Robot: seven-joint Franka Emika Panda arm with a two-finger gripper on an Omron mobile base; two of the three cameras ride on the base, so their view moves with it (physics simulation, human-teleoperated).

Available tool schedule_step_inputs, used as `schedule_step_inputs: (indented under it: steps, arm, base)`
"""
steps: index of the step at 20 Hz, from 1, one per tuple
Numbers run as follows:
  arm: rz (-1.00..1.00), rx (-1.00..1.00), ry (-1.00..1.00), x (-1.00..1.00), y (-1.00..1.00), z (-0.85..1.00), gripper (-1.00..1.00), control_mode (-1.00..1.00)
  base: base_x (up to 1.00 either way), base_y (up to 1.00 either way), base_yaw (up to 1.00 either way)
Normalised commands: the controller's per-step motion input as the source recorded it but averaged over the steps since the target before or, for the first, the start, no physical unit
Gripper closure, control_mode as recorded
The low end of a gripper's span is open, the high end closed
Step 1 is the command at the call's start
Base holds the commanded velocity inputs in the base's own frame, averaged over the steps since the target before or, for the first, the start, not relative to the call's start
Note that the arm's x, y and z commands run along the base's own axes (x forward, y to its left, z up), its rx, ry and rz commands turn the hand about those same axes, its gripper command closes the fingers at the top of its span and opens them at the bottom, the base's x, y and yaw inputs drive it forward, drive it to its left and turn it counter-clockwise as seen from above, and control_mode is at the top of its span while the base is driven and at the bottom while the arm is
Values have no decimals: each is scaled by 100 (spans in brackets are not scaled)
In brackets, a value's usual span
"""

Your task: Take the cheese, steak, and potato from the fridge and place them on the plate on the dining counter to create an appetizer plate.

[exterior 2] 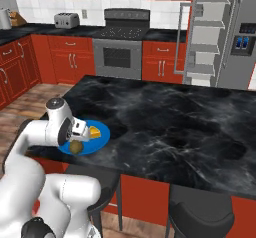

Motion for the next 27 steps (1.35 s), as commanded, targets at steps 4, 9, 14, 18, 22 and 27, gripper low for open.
schedule_step_inputs:
  steps: [4, 9, 14, 18, 22, 27]
  arm:
    - [0, 0, 0, -100, -37, 65, -100, -100]
    - [0, 2, -1, -100, -77, 42, -100, -100]
    - [0, 4, -8, -100, -99, 32, -100, -100]
    - [0, 1, -19, -100, -100, 52, -100, -100]
    - [0, 0, -25, -100, -100, 15, -100, -100]
    - [0, 0, -28, -97, -88, 0, -100, -100]
  base:
    - [0, 0, 0]
    - [0, 0, 0]
    - [0, 0, 0]
    - [0, 0, 0]
    - [0, 0, 0]
    - [0, 0, 0]
